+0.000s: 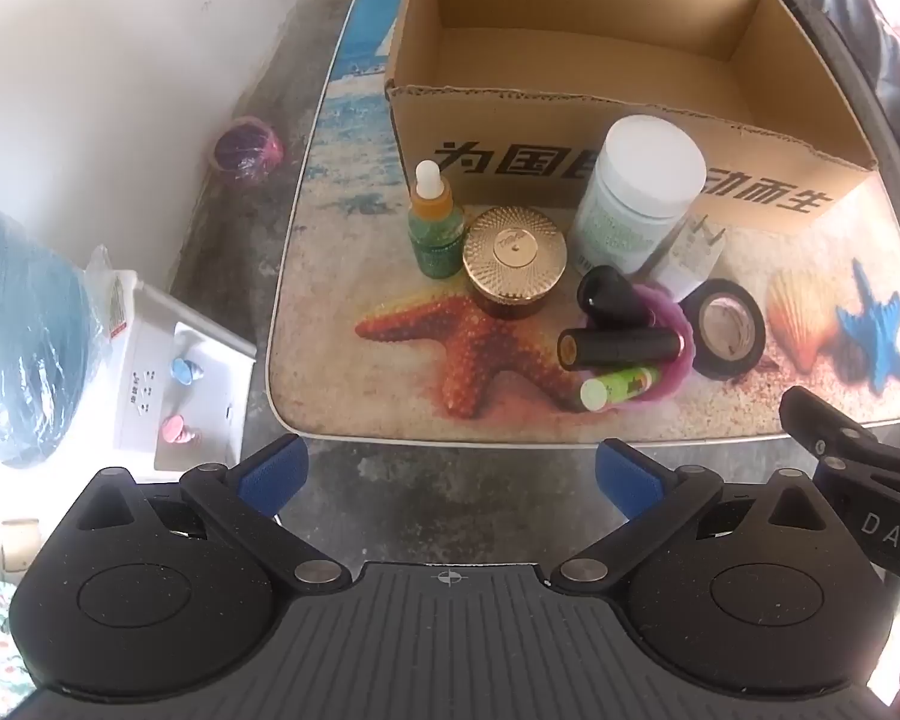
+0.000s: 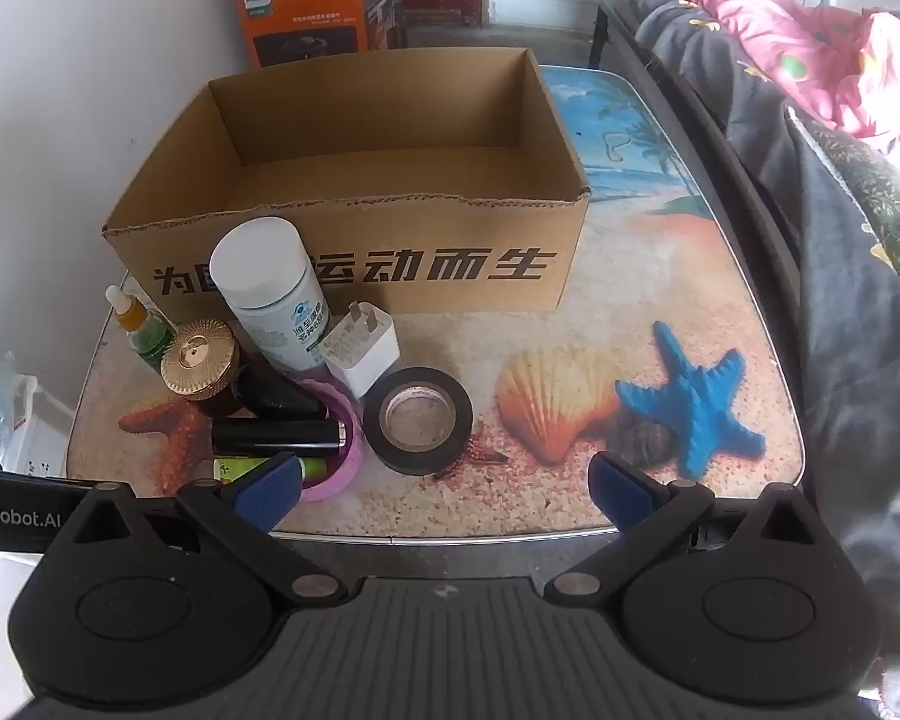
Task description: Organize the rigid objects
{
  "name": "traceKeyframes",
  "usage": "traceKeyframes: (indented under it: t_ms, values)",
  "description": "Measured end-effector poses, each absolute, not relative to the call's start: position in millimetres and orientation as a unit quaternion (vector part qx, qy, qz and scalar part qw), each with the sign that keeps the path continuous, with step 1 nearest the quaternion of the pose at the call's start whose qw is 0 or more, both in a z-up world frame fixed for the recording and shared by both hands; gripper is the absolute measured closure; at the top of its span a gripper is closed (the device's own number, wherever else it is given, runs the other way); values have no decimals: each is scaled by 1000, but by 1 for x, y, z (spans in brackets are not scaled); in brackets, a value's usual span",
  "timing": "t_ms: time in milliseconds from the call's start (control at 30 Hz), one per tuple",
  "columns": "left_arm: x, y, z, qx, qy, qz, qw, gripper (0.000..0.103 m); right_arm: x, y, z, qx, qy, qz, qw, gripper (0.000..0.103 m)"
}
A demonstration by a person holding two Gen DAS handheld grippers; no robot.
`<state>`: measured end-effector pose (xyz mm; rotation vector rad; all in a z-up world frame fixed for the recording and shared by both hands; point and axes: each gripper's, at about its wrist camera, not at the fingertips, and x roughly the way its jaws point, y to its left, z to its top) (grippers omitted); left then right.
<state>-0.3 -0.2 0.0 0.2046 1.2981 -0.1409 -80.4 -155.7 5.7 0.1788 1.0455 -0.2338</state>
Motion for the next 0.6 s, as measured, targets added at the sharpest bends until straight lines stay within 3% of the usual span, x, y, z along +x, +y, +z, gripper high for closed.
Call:
traceKeyframes:
  t_ms: [600]
  values:
    - [-2, 6, -1, 94, 610, -67, 784, 0, -82, -144, 9, 74, 504, -112, 853, 0]
